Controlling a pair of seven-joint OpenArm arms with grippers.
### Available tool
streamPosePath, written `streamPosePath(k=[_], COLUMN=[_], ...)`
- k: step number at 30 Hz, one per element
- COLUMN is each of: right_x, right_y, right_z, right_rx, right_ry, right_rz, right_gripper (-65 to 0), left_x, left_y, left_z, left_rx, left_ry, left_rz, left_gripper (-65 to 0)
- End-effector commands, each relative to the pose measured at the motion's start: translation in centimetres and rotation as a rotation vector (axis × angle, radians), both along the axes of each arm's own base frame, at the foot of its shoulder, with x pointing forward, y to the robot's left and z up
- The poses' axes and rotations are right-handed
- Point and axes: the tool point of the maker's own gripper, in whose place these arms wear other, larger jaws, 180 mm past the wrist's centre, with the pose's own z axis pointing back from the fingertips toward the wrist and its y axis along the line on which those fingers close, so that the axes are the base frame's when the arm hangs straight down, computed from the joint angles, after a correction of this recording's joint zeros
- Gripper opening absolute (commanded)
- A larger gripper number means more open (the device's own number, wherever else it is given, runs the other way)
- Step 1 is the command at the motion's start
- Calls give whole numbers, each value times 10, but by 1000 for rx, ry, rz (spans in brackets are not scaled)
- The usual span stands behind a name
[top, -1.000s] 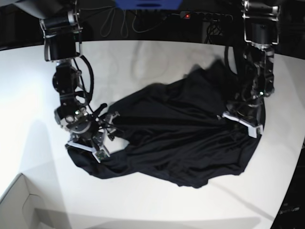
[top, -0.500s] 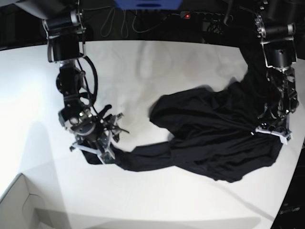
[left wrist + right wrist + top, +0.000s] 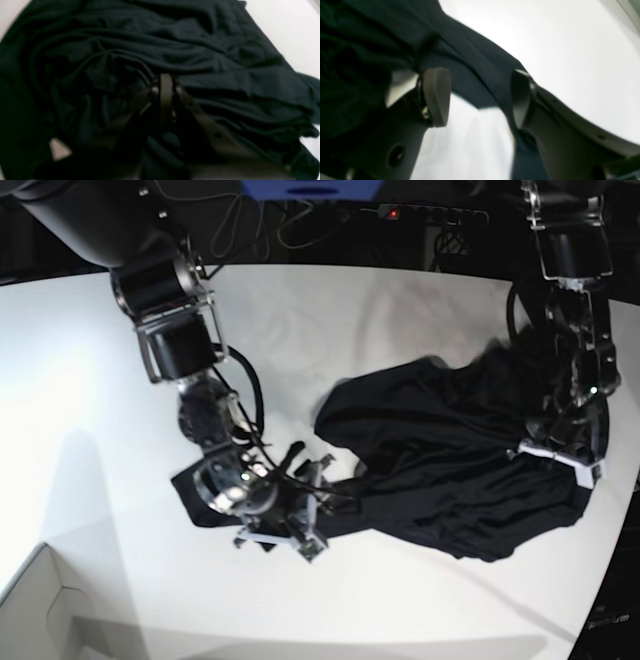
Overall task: Layout the t-shirt on the table in an organized manner, then fold the t-shirt properly
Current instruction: 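Grasp the shirt hem with both grippers and pull it apart, then reach the left gripper into the shirt middle and regrasp the fabric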
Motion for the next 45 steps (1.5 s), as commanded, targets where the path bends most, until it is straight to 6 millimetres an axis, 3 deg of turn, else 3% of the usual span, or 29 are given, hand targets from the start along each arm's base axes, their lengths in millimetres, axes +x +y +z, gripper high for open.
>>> streamPosePath(k=[1, 4, 7, 11, 15, 17, 20, 24, 25, 27, 29, 31, 36, 38, 41, 45], right_x=[18, 25, 26, 19, 24, 27, 26, 23, 23, 22, 24, 23, 26, 24, 4, -21], right_y=[14, 24, 38, 37, 25, 5, -8, -35, -41, -66, -79, -112, -191, -223, -271, -303], right_z=[29, 19, 7, -19, -28, -36, -43, -54, -56, -62, -59, -57, -20, -2, 13, 22], right_rx=[53, 87, 128, 171, 173, 143, 125, 89, 81, 38, 12, 1, 15, 3, -32, -59], right_ry=[-71, -42, -14, 28, -6, -6, 7, 19, 19, 40, 38, 39, -28, -57, -65, -59], right_rz=[16, 25, 40, 26, -44, -90, -109, -139, -145, -175, -190, -260, -456, -527, -639, -728], right_gripper=[-263, -262, -263, -266, -267, -277, -369, -610, -650, -650, -650, -650, -650, -650, -650, -650], left_x=[6, -9, -22, -47, -57, -61, -64, -70, -68, -61, -56, -43, -2, 23, 57, 86], left_y=[2, -6, -12, -9, -6, -4, -2, 2, 3, 3, -1, -9, -35, -51, -80, -115], left_z=[25, 22, -3, -41, -57, -64, -70, -85, -86, -89, -95, -95, -79, -68, -41, -4], left_rx=[31, 39, 13, -6, -15, -19, -21, -32, -36, -47, -70, -98, -144, -140, -160, -207], left_ry=[-75, -65, -10, 92, 137, 157, 171, 213, 214, 220, 228, 219, 166, 144, 81, -10], left_rz=[-11, -33, -26, -7, 7, 15, 22, 42, 43, 51, 61, 65, 38, -9, -66, -110], left_gripper=[-646, -646, -646, -646, -646, -646, -646, -646, -646, -646, -646, -646, -646, -646, -646, -646])
